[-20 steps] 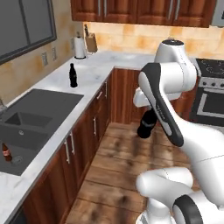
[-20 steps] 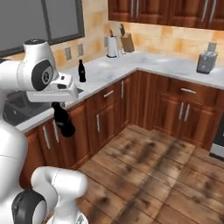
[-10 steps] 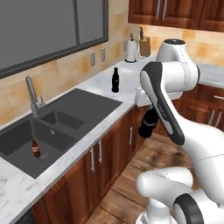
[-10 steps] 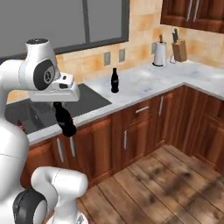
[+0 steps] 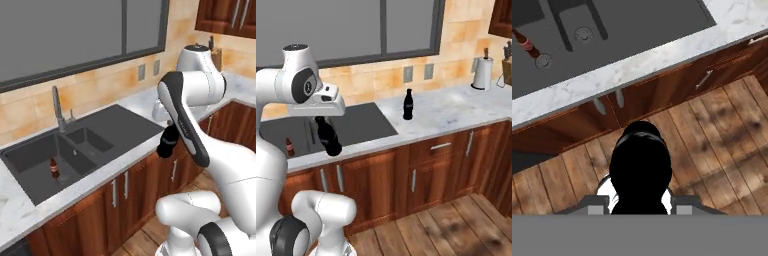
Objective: Place the large bottle from the dining counter next to the other large bottle outside the sink, and place the small bottle from the dining counter next to the other small bottle inside the sink.
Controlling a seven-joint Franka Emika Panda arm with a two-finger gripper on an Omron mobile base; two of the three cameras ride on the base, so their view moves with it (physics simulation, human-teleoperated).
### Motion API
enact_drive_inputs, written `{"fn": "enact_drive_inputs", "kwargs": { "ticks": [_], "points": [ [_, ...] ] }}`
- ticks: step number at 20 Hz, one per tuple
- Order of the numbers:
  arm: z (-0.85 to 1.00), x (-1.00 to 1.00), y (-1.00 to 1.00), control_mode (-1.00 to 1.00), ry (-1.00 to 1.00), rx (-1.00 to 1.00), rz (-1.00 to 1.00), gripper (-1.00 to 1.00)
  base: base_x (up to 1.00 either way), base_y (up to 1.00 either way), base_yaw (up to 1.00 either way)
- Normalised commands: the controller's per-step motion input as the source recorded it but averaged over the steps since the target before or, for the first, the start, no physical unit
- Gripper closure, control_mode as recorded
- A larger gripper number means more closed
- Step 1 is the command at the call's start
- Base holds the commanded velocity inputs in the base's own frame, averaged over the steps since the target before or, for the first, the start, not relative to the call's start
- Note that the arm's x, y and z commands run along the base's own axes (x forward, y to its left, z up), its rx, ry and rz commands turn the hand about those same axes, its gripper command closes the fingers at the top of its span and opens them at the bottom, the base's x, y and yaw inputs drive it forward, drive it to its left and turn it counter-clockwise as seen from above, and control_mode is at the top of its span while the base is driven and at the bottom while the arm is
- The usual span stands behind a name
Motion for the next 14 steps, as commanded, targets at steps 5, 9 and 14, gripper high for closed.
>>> {"fn": "enact_drive_inputs", "kwargs": {
  "ticks": [5, 9, 14],
  "points": [
    [0.0, 0.0, 0.0, 1.0, 0.0, 0.0, 0.0, 1.0, 0.68, -0.57, 0.46],
    [0.0, 0.0, 0.0, 1.0, 0.0, 0.0, 0.0, 1.0, 0.54, -0.63, 0.44],
    [0.0, 0.0, 0.0, 1.0, 0.0, 0.0, 0.0, 1.0, 0.51, -0.77, 0.39]
  ]
}}
